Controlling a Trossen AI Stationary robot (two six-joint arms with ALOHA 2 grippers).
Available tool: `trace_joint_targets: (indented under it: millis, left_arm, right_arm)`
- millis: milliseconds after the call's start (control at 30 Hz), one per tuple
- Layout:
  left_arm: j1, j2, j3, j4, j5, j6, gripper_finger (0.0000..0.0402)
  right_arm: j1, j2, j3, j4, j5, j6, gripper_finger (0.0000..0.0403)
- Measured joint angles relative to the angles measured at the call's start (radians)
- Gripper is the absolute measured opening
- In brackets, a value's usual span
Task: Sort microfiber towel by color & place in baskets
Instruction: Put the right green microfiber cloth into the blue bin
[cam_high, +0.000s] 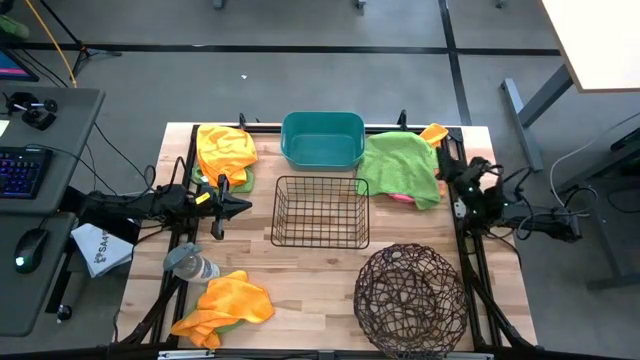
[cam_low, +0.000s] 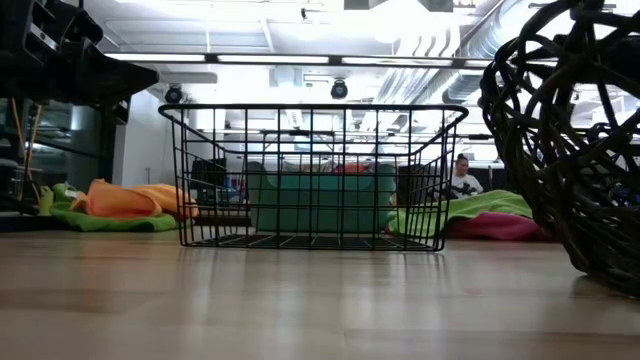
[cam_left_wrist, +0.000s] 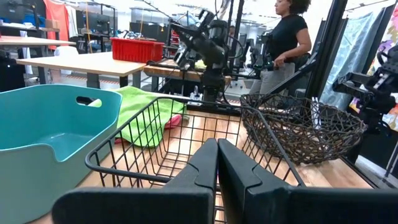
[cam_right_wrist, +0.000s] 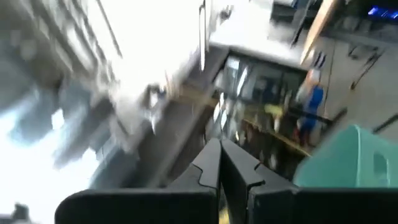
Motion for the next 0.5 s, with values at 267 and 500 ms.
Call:
trace_joint_targets:
  millis: [267,500]
  left_arm:
    - [0.000,0.000,0.000,0.000,0.000,0.000,0.0000]
    - [0.000,0.000,0.000,0.000,0.000,0.000,0.0000]
  right_arm:
    - [-0.059,0.183,0.287,-0.471,-0.299,-0.265,0.0017]
    - [-0.186,0.622,0.567,-1.204,-0.297,-0.267,0.0111]
